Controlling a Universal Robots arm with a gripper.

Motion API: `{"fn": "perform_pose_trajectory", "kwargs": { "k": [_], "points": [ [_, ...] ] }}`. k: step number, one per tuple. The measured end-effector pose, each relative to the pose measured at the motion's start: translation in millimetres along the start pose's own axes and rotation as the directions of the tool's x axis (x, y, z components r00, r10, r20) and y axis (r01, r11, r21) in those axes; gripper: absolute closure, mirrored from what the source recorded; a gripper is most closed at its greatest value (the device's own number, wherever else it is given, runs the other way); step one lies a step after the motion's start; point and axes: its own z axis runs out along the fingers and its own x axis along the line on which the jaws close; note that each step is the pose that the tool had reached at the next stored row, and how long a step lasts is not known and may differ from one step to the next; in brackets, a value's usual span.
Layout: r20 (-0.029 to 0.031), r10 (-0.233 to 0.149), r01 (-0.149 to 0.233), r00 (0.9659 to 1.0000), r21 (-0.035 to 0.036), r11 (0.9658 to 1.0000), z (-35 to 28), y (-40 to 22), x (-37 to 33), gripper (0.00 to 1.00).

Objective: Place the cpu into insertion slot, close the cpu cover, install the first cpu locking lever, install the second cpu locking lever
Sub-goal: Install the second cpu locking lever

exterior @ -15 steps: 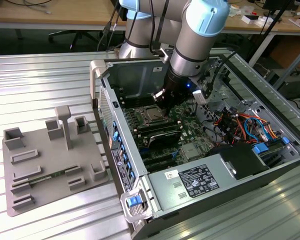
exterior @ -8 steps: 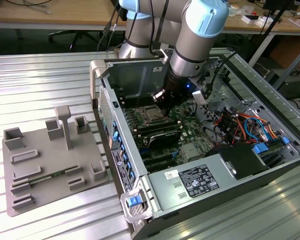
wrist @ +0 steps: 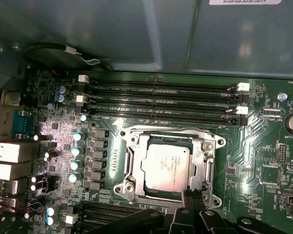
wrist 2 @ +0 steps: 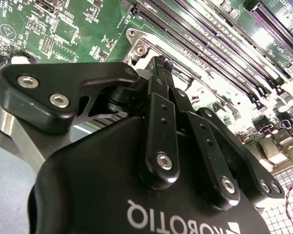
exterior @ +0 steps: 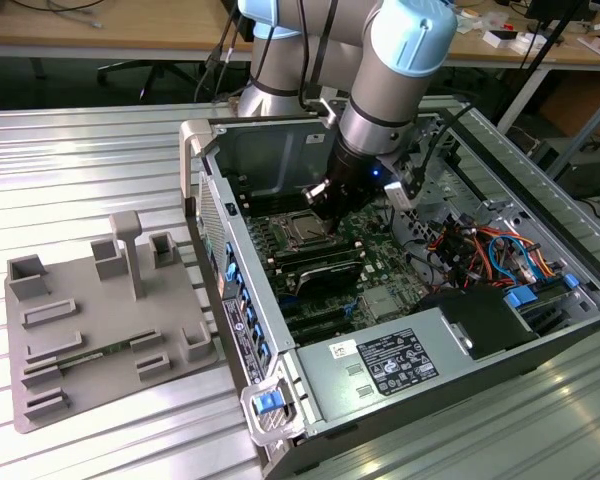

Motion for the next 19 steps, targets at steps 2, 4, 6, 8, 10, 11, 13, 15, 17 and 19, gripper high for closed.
{"fn": "perform_pose_trajectory", "kwargs": {
  "k": [2,4,6,8,10,11,13,15,17,19],
  "points": [
    [0.0001,0.000,0.000,1.0000,-0.0002,1.0000,0.0,-0.5,-1.8,0.89],
    [0.0000,0.000,0.000,1.0000,0.0000,1.0000,-0.1,-2.5,-1.7,0.89],
    [-0.0001,0.000,0.000,1.0000,0.0020,1.0000,0.0,-3.9,-1.6,0.89],
    [-0.0012,0.000,0.000,1.0000,0.0148,0.9999,0.0,-4.0,-1.8,0.89],
    [-0.0030,-0.001,0.001,1.0000,0.0380,0.9993,0.1,-4.0,-2.1,0.89],
    [-0.0035,-0.001,0.001,1.0000,0.0459,0.9989,0.2,-4.0,-2.1,0.89],
    [-0.0037,-0.001,0.001,1.0000,0.0476,0.9989,1.5,-5.2,-2.0,0.89],
    [-0.0038,-0.001,0.001,1.0000,0.0476,0.9989,4.2,-8.8,-1.7,0.89],
    [-0.0038,-0.001,0.001,1.0000,0.0476,0.9989,4.9,-9.9,-1.6,0.89],
    [-0.0037,-0.001,0.001,1.0000,0.0475,0.9989,5.5,-10.8,-1.5,0.89]
  ]
}}
